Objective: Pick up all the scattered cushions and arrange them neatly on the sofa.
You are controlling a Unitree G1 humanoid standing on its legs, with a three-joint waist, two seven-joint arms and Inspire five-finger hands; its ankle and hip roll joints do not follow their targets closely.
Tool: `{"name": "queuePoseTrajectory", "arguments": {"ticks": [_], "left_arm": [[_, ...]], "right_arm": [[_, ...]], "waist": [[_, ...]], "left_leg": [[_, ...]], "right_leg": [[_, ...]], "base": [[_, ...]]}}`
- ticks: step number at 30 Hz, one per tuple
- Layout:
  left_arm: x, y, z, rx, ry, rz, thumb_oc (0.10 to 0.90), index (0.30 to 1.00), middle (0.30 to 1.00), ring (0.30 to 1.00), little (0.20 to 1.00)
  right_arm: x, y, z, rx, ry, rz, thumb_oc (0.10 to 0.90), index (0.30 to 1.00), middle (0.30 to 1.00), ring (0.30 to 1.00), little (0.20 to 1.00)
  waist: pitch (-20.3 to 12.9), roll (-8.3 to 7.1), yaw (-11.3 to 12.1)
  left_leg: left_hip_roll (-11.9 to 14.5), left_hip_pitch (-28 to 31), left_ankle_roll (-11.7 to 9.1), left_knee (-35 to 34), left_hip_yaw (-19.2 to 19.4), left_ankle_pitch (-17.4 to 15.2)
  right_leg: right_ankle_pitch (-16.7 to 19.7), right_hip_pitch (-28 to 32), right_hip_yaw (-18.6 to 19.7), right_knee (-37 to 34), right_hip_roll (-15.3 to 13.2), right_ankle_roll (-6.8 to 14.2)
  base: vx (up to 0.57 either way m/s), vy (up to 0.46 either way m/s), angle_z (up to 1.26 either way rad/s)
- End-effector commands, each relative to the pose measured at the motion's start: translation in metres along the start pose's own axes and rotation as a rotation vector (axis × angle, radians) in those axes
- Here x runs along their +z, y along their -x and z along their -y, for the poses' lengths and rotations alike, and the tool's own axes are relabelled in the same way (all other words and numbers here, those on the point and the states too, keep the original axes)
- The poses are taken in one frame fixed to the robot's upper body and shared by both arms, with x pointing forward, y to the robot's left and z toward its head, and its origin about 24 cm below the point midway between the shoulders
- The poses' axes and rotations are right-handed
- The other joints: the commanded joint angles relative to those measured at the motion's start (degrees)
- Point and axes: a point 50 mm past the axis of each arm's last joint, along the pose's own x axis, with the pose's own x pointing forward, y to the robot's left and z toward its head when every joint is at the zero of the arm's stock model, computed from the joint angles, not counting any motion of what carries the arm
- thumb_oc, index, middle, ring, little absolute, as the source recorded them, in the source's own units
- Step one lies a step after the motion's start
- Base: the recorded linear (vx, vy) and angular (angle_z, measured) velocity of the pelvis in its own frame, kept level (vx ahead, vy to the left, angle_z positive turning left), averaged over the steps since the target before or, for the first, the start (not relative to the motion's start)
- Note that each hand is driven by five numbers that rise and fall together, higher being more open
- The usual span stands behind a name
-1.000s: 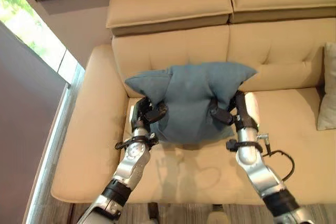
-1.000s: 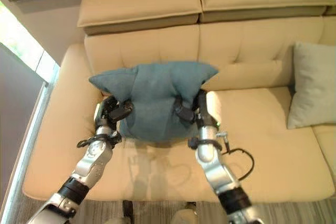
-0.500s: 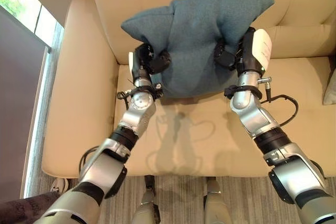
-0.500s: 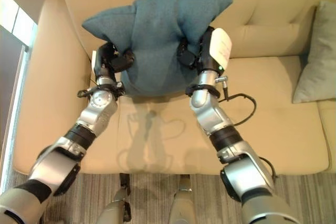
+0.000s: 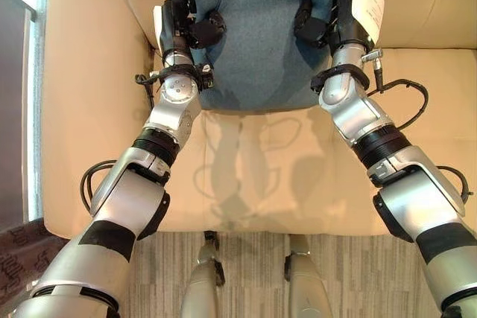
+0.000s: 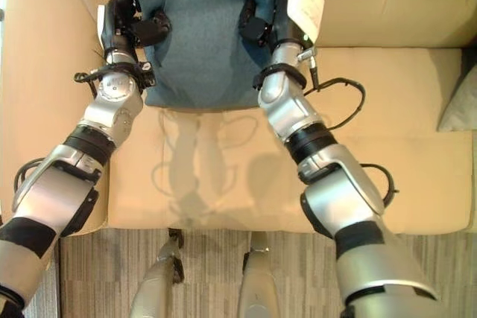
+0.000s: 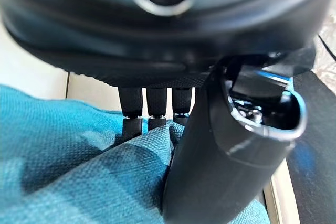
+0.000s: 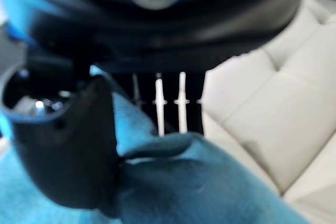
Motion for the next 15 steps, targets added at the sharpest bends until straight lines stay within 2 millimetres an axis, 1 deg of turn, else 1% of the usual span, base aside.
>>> {"name": "queuePoseTrajectory", "arguments": {"ticks": [1,2,4,5,7,8,9,10,11,12,14,15], "left_arm": [[0.071,0.005,0.074,-0.294,-0.019,0.248,0.8,0.9,0.9,0.9,0.9],[0.065,0.004,0.071,-0.279,-0.035,0.221,0.8,0.9,0.9,0.9,0.9],[0.06,-0.001,0.061,-0.232,-0.091,0.204,0.8,0.9,0.9,0.9,0.9],[0.06,-0.001,0.061,-0.232,-0.091,0.204,0.8,0.9,0.9,0.9,0.9],[0.058,-0.003,0.056,-0.192,-0.101,0.192,0.8,0.9,0.9,0.9,0.9],[0.06,-0.006,0.047,-0.151,-0.097,0.202,0.8,0.9,0.9,0.9,0.9],[0.06,-0.006,0.048,-0.15,-0.097,0.201,0.8,0.9,0.9,0.9,0.9],[0.059,-0.007,0.043,-0.123,-0.107,0.198,0.8,0.9,0.9,0.9,0.9],[0.059,-0.008,0.038,-0.106,-0.096,0.195,0.8,0.9,0.9,0.9,0.9],[0.059,-0.008,0.038,-0.106,-0.096,0.196,0.8,0.9,0.9,0.9,0.9],[0.056,-0.01,0.023,-0.06,-0.083,0.193,0.8,0.9,0.9,0.9,0.9],[0.048,-0.008,0.016,-0.034,-0.018,0.173,0.8,0.9,0.9,0.9,0.9]], "right_arm": [[0.1,-0.024,0.042,-0.146,-0.115,0.331,0.8,0.9,0.9,0.9,0.9],[0.095,-0.024,0.042,-0.143,-0.094,0.33,0.8,0.9,0.9,0.9,0.9],[0.081,-0.027,0.044,-0.14,-0.065,0.297,0.8,0.9,0.9,0.9,0.9],[0.081,-0.027,0.044,-0.14,-0.065,0.297,0.8,0.9,0.9,0.9,0.9],[0.075,-0.026,0.043,-0.132,-0.068,0.276,0.8,0.9,0.9,0.9,0.9],[0.059,-0.026,0.041,-0.122,-0.05,0.233,0.8,0.9,0.9,0.9,0.9],[0.059,-0.026,0.041,-0.122,-0.049,0.233,0.8,0.9,0.9,0.9,0.9],[0.05,-0.026,0.04,-0.115,-0.027,0.211,0.8,0.9,0.9,0.9,0.9],[0.049,-0.025,0.04,-0.11,-0.024,0.21,0.8,0.9,0.9,0.9,0.9],[0.049,-0.025,0.04,-0.111,-0.024,0.21,0.8,0.9,0.9,0.9,0.9],[0.039,-0.023,0.04,-0.107,-0.03,0.193,0.8,0.9,0.9,0.9,0.9],[0.028,-0.021,0.04,-0.1,-0.03,0.163,0.8,0.9,0.9,0.9,0.9]], "waist": [[1.8,2.64,-0.4],[1.8,2.7,-0.4],[2.0,2.85,-0.3],[2.0,2.85,-0.3],[2.0,3.0,-0.3],[1.8,3.15,-0.2],[1.9,3.14,-0.2],[1.5,3.28,-0.2],[1.5,3.37,-0.2],[1.5,3.38,-0.2],[1.5,3.68,-0.1],[1.3,3.8,0.1]], "left_leg": [[-0.5,3.0,-3.4,0.1,1.3,-12.5],[-0.5,3.1,-3.3,0.1,1.4,-12.5],[-0.4,3.4,-3.1,0.1,1.6,-12.5],[-0.4,3.5,-3.1,0.1,1.6,-12.5],[-0.3,4.3,-2.9,0.1,1.9,-12.8],[-0.3,5.5,-2.5,0.1,2.0,-13.1],[-0.3,5.6,-2.5,0.1,2.0,-13.1],[-0.3,6.8,-2.3,0.1,2.2,-13.4],[-0.3,7.4,-2.1,0.1,2.2,-13.6],[-0.3,7.2,-2.1,0.1,2.2,-13.3],[-0.2,8.2,-1.8,0.1,2.3,-13.7],[-0.3,8.4,-1.5,0.1,2.0,-13.6]], "right_leg": [[-11.9,9.6,-2.6,0.3,-2.4,5.0],[-11.8,9.5,-2.4,0.3,-2.3,4.9],[-11.9,9.7,-2.3,0.3,-2.2,4.8],[-11.9,9.7,-2.3,0.3,-2.2,4.8],[-12.2,10.1,-2.1,0.3,-2.1,4.7],[-12.5,10.9,-1.9,0.3,-2.1,4.6],[-12.5,11.0,-1.9,0.3,-2.1,4.6],[-12.8,11.9,-1.8,0.3,-2.1,4.4],[-12.9,12.2,-1.8,0.3,-2.0,4.4],[-12.7,12.0,-1.8,0.3,-2.0,4.4],[-13.1,12.8,-1.5,0.3,-1.9,4.3],[-13.0,13.0,-1.6,0.3,-1.9,4.2]], "base": [[0.01,-0.01,-0.18],[0.01,-0.019,0.05],[0.0,0.0,0.0],[0.0,0.0,0.0],[0.01,-0.025,-0.04],[0.01,-0.04,-0.11],[0.03,-0.054,-0.11],[0.02,-0.035,-0.1],[0.01,-0.033,-0.07],[-0.01,-0.021,-0.08],[0.0,-0.024,-0.09],[0.0,-0.044,-0.09]]}}
